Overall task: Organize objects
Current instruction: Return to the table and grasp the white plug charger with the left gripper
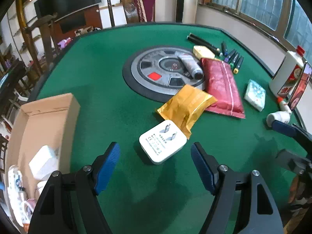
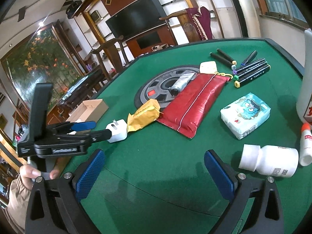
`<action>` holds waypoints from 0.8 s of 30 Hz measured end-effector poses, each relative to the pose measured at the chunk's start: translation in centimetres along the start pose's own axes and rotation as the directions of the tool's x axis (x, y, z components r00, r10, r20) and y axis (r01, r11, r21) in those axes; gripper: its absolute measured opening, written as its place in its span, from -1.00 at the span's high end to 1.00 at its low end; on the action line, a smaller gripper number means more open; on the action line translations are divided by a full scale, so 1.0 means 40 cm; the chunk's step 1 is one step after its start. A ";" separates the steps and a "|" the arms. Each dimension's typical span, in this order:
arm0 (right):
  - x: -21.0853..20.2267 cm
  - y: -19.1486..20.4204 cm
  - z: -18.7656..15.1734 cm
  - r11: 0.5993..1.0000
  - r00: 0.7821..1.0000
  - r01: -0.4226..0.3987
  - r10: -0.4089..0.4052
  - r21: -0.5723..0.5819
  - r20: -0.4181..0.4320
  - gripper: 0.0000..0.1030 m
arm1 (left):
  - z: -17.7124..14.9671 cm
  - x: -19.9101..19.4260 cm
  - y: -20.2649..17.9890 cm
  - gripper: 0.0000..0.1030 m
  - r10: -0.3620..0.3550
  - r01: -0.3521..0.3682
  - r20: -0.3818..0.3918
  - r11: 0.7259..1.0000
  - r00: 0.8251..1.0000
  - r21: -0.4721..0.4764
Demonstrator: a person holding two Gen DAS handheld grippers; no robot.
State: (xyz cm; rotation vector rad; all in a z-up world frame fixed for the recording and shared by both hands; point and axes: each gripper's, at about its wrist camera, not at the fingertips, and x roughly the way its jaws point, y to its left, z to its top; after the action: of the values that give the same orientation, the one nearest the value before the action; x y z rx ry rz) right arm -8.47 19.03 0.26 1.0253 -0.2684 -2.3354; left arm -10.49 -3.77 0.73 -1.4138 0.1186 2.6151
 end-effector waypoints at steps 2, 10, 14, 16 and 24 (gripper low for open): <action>0.007 -0.002 -0.002 1.000 1.000 0.000 0.000 0.002 -0.010 -1.00 | 0.000 0.027 0.005 -0.45 -0.009 0.009 -0.021 1.000 1.000 0.005; 0.008 0.000 -0.003 1.000 1.000 -0.011 0.011 -0.006 -0.016 -1.00 | 0.015 0.095 0.000 -0.44 -0.032 0.034 -0.058 0.998 0.998 0.044; 0.014 -0.002 -0.006 1.000 1.000 -0.006 0.006 -0.003 -0.026 -1.00 | 0.015 0.101 -0.007 -0.44 -0.038 0.041 -0.047 0.997 0.998 0.066; 0.015 -0.003 -0.007 1.000 1.000 -0.005 0.005 -0.001 -0.029 -1.00 | 0.011 0.095 -0.012 -0.32 -0.050 0.053 -0.036 0.996 0.998 0.075; 0.014 -0.008 -0.007 1.000 1.000 0.009 -0.008 0.009 -0.030 -1.00 | -0.008 0.079 -0.060 -0.07 -0.051 0.054 -0.030 0.994 0.998 0.097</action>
State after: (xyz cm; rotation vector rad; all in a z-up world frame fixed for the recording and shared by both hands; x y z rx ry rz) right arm -8.72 18.99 -0.39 1.0668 -0.2632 -2.3264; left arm -11.46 -1.13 -2.06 -1.4004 0.2067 2.5119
